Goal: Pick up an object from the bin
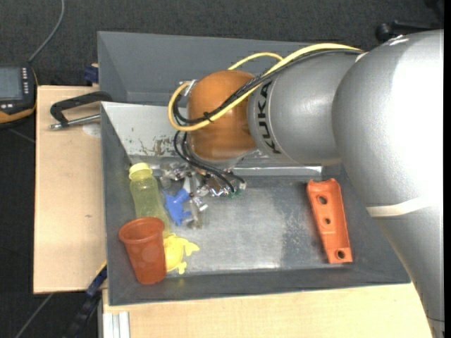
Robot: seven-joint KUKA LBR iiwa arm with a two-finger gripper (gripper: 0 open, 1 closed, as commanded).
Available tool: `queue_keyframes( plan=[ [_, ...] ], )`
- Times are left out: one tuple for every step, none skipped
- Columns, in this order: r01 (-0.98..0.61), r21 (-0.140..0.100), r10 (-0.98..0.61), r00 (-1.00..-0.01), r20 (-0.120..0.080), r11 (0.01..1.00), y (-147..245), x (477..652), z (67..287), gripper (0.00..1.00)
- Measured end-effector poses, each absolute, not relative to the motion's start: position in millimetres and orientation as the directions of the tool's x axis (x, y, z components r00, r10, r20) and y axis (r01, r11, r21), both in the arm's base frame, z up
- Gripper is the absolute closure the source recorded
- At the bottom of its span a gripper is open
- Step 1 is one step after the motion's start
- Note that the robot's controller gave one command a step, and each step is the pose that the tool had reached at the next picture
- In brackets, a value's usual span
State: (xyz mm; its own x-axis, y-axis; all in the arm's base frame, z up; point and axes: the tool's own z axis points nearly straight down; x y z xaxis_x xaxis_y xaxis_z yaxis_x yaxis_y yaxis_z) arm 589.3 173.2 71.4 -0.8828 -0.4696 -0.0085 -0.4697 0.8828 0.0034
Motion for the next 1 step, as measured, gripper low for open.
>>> queue_keyframes(
  plan=[
    [-0.231,0.006,-0.231,-0.973,-0.007,0.973,164.7,592.9,70.9,0.0]
  ],
)
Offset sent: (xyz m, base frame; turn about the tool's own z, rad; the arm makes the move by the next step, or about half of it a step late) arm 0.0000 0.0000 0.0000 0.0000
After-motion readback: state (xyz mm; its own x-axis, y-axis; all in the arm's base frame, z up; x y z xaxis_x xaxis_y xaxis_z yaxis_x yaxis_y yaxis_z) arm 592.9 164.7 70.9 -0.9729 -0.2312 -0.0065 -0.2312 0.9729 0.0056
